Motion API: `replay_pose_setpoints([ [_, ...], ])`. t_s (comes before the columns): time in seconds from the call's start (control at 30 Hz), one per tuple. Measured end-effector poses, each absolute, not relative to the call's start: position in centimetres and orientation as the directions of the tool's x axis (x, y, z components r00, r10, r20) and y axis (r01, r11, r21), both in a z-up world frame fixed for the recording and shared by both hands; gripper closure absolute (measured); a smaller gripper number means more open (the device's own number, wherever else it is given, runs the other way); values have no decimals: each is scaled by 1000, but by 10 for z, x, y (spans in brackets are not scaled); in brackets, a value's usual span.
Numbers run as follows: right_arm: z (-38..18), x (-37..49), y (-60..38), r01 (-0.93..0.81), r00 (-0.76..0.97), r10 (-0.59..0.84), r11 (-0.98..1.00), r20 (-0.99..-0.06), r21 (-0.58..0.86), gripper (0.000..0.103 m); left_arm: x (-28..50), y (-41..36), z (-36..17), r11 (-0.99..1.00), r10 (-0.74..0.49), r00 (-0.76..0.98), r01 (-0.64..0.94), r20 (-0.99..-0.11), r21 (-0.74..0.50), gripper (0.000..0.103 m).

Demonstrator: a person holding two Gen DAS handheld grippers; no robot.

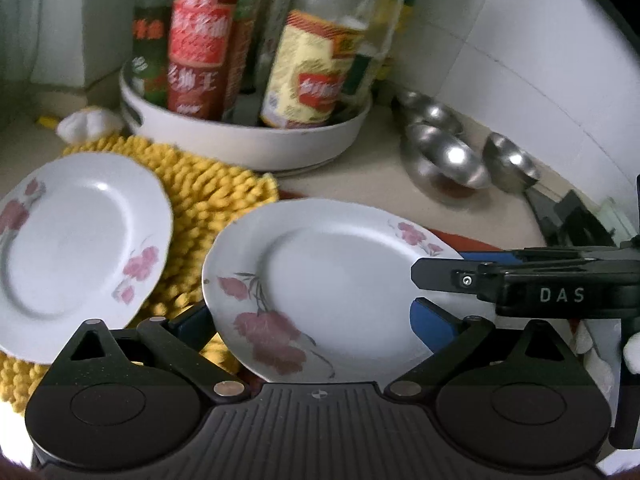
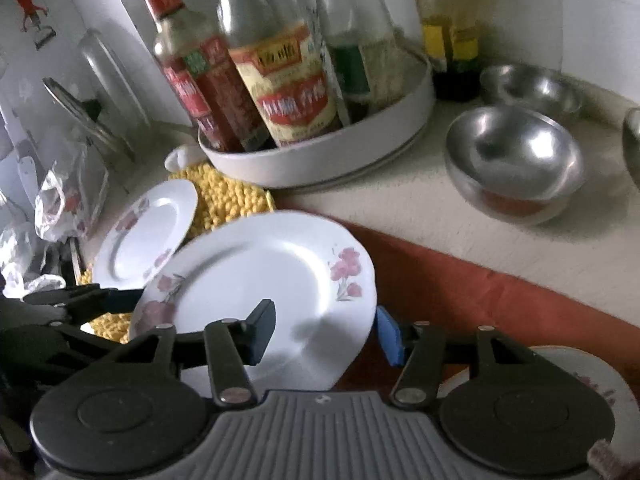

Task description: Organize plates and bowls

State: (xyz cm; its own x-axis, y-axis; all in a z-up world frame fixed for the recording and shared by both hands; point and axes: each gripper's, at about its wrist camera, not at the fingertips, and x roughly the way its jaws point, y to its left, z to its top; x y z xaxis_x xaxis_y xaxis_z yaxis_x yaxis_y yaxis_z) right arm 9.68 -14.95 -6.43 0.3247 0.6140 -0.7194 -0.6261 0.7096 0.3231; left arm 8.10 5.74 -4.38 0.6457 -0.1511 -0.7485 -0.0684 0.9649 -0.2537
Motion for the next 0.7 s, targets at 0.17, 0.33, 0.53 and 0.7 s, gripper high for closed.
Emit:
replay_pose_setpoints([
  [0.17, -49, 86, -170, -595, 381, 603, 740, -700, 314, 52, 86, 36, -39, 972, -191, 651, 20, -735, -235, 2],
  [0.33, -47, 76, -198, -539, 420, 574, 781, -704, 315, 52, 92, 11, -43, 967, -241, 623, 95, -744, -234, 2],
  [0.53, -46, 58, -238, -466, 462, 530, 827, -711, 314, 53, 92, -25, -44, 950, -311, 592, 203, -743, -237, 2],
  [0.7, -45, 41, -272, -403, 492, 489, 861, -720, 310, 53, 95, -55, -48, 931, -356, 557, 277, -750, -237, 2],
])
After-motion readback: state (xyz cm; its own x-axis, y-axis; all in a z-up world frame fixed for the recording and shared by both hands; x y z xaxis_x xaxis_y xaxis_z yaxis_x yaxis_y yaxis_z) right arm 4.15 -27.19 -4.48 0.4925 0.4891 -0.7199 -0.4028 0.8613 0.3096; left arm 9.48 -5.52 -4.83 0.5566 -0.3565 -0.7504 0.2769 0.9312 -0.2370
